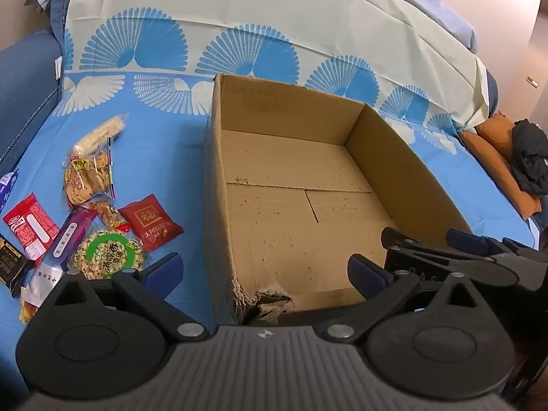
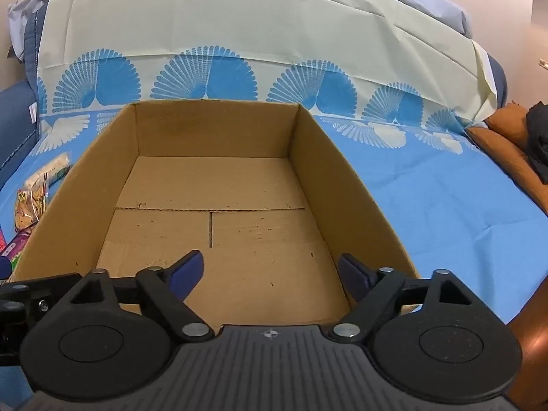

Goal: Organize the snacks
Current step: 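Move both tools from the box toward the snack pile, then grasp the dark cracker packet with the left tool while the right tool grasps the yellow bar, then carry both packets over the box and open both tools to drop them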

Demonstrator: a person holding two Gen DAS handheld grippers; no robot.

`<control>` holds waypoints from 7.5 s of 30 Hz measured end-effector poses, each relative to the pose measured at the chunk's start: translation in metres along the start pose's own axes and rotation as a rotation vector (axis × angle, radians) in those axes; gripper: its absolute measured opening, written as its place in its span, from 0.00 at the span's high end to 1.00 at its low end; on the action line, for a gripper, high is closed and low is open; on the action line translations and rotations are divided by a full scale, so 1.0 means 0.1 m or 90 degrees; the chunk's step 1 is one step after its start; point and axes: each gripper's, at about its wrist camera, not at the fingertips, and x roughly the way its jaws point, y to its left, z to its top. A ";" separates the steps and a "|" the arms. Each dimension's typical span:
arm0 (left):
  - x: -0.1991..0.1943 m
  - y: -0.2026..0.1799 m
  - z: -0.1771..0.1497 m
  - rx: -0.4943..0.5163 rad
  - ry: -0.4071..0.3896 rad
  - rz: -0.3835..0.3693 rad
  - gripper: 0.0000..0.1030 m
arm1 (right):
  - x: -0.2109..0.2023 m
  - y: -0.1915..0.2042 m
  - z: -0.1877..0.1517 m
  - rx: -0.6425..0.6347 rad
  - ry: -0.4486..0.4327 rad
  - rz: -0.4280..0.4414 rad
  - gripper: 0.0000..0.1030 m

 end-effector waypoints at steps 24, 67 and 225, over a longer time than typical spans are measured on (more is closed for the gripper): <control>-0.15 0.12 0.02 0.025 -0.049 -0.034 0.23 | 0.02 0.09 0.16 -0.008 -0.031 0.035 0.57; 0.14 2.66 0.19 -0.304 0.165 0.268 0.29 | -0.35 2.54 -0.54 -0.451 0.000 0.452 0.84; 0.00 -0.18 1.44 0.049 -0.153 -0.120 0.31 | 0.12 -0.18 0.43 0.248 -0.200 0.050 0.60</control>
